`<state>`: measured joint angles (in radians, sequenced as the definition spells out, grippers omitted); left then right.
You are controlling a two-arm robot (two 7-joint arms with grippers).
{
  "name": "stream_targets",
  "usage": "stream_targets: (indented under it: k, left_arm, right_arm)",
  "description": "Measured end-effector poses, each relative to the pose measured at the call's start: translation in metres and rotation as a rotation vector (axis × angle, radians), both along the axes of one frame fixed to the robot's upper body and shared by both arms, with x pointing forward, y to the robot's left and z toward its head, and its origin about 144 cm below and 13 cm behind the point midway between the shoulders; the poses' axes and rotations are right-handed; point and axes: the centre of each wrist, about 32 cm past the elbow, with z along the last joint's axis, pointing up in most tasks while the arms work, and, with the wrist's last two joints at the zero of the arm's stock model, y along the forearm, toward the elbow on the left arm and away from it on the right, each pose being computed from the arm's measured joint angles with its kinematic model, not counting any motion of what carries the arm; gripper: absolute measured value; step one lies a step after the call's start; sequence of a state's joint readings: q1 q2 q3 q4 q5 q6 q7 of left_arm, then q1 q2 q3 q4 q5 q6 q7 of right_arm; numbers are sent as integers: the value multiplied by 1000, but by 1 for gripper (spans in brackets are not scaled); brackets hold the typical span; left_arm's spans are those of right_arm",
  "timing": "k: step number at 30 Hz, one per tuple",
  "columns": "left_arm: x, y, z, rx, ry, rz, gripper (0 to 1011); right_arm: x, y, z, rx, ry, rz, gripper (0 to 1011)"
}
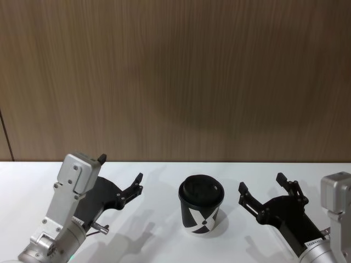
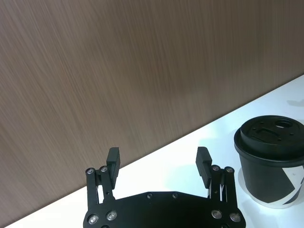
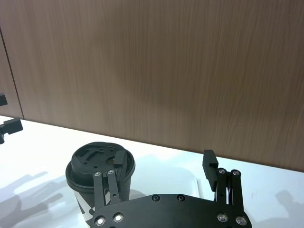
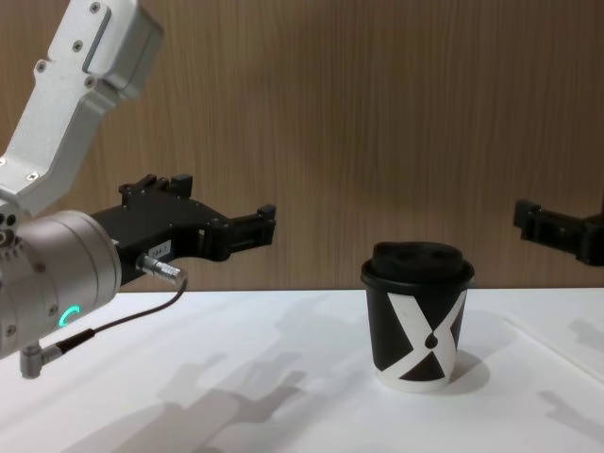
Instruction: Pick up the straw with one hand, pass it to the other hand, and insert it into the cup.
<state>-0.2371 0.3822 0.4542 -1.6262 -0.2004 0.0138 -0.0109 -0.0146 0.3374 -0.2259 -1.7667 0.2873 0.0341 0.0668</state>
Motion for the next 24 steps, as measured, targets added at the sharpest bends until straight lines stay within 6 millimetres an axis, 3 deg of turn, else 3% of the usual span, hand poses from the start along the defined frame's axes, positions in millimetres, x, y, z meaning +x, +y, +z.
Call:
stream_targets:
  k: [24]
  left_arm:
    - [0, 0, 0, 0, 0, 0, 1003]
  right_arm:
    - [0, 0, 0, 0, 0, 0, 1001]
